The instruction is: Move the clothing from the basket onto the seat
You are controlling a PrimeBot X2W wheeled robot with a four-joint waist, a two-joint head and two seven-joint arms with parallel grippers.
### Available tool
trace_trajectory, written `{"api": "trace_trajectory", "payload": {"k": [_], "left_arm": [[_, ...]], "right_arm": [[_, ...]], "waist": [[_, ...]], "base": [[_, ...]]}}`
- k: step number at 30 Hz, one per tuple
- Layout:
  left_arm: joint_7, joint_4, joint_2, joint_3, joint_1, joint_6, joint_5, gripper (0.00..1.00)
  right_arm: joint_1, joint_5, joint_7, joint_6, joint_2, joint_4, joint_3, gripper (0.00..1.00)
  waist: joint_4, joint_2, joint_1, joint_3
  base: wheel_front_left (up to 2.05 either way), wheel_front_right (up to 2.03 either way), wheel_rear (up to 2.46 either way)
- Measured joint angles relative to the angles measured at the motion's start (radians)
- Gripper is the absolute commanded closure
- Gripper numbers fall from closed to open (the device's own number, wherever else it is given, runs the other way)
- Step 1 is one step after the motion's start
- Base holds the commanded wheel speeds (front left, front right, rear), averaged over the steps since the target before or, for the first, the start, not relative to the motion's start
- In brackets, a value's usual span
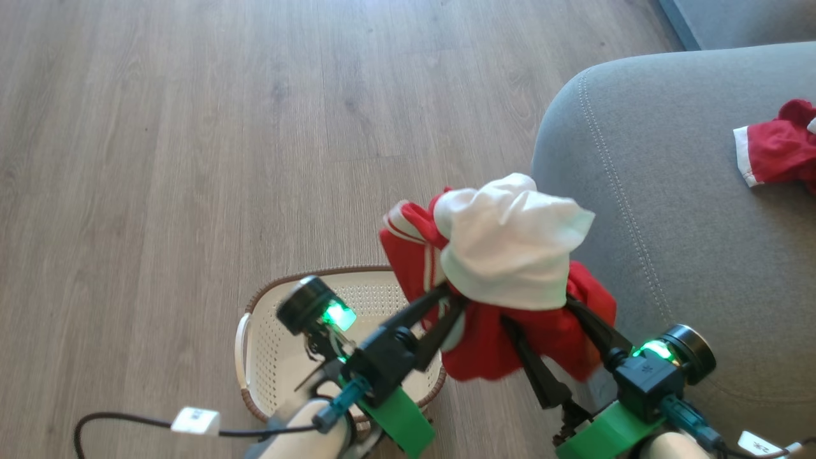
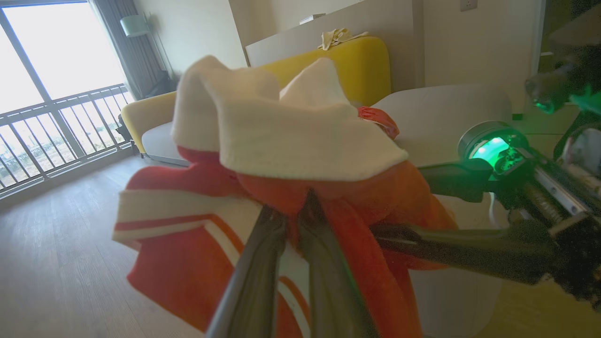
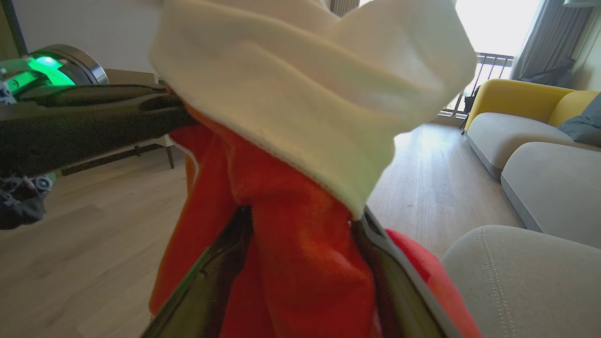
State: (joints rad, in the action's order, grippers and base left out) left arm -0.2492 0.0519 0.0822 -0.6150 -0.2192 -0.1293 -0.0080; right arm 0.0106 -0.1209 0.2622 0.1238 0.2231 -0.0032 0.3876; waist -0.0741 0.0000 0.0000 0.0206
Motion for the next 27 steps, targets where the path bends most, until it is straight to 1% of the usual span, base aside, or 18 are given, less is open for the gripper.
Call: {"api": "trace_trajectory", "payload": {"k": [9, 15, 16, 17, 18, 21, 27], "left_arm": [[0.000, 0.001, 0.006, -0.082, -0.004, 0.000, -0.003, 1.00], [0.000, 0.001, 0.007, -0.132, -0.008, 0.000, -0.013, 1.00], [0.000, 0.001, 0.007, -0.137, -0.009, 0.000, -0.013, 1.00], [0.000, 0.001, 0.008, -0.141, -0.011, 0.000, -0.015, 1.00], [0.000, 0.001, 0.009, -0.144, -0.012, 0.000, -0.019, 1.00], [0.000, 0.001, 0.013, -0.159, -0.024, 0.000, -0.023, 1.00], [0.000, 0.002, 0.015, -0.155, -0.028, 0.000, -0.027, 1.00]], "right_arm": [[-0.008, 0.025, 0.000, 0.000, -0.004, 0.039, 0.009, 0.00], [-0.027, 0.028, 0.000, 0.000, -0.026, 0.062, 0.012, 0.00], [-0.027, 0.029, 0.000, 0.000, -0.028, 0.067, 0.014, 0.53], [-0.027, 0.029, 0.000, 0.000, -0.030, 0.073, 0.014, 0.80], [-0.027, 0.028, 0.000, 0.000, -0.032, 0.077, 0.012, 1.00], [-0.027, 0.019, 0.000, 0.000, -0.037, 0.083, 0.005, 1.00], [-0.027, 0.018, 0.000, 0.000, -0.054, 0.085, -0.018, 1.00]], "waist": [[0.015, 0.0000, 0.0000, 0.002], [0.027, 0.0000, 0.0000, 0.006], [0.029, 0.0000, 0.0000, 0.006], [0.030, 0.0000, 0.0000, 0.007], [0.031, 0.0000, 0.0000, 0.007], [0.032, 0.0000, 0.0000, 0.008], [0.031, 0.0001, 0.0000, 0.011]], "base": [[0.00, 0.00, 0.00], [0.00, 0.00, 0.00], [0.00, 0.00, 0.00], [0.00, 0.00, 0.00], [0.00, 0.00, 0.00], [0.00, 0.00, 0.00], [0.00, 0.00, 0.00]]}}
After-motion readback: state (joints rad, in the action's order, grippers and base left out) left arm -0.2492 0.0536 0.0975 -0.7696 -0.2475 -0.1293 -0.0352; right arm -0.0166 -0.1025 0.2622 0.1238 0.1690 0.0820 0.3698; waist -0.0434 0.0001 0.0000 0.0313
